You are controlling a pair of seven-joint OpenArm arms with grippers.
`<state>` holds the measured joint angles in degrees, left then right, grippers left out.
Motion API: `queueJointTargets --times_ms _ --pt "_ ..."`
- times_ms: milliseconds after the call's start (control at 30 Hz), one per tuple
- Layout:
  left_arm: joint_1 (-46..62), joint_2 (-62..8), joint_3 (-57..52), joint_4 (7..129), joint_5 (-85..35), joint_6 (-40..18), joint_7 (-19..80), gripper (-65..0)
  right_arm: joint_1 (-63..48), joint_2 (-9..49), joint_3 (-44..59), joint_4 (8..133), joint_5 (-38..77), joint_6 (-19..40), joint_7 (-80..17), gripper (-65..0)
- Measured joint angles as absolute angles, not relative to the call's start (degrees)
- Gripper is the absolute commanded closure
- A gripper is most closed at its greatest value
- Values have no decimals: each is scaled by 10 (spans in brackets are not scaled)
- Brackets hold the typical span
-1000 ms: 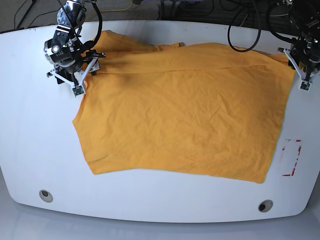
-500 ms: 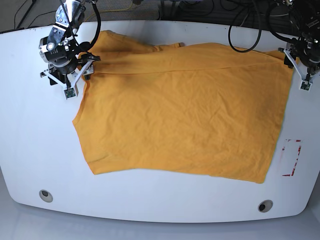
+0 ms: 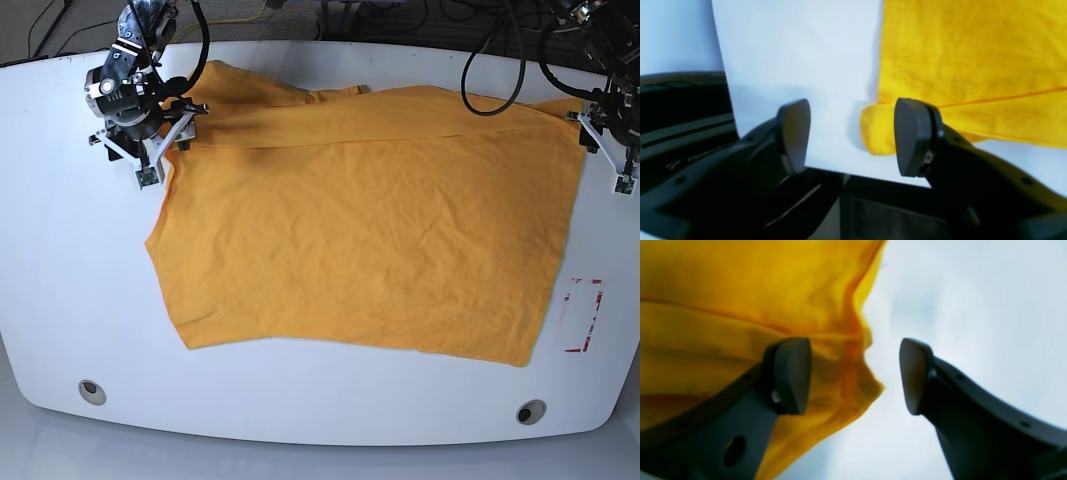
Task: Layout the t-shirt on the table in an organized manner, then fold the t-shirt properly
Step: 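Open both grippers and release the shirt edges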
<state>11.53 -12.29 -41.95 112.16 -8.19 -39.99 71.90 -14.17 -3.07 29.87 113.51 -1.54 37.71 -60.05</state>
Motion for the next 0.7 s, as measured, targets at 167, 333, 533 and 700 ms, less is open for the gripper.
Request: queueJointTargets --times_ms 167,333,533,700 --pt "117 -124 -420 1121 -80 -400 719 -374 -141 -55 333 1135 -15 397 -592 -401" --pt "118 -123 -420 1120 -81 -400 719 -374 -154 -69 358 1135 -17 399 -592 -401" --pt "135 -126 -422 1120 -73 -400 715 -374 -177 -73 359 1135 -17 399 -600 -401" --pt "138 -130 -423 1119 -53 -400 716 -374 -177 -73 360 1132 -16 400 -595 -401"
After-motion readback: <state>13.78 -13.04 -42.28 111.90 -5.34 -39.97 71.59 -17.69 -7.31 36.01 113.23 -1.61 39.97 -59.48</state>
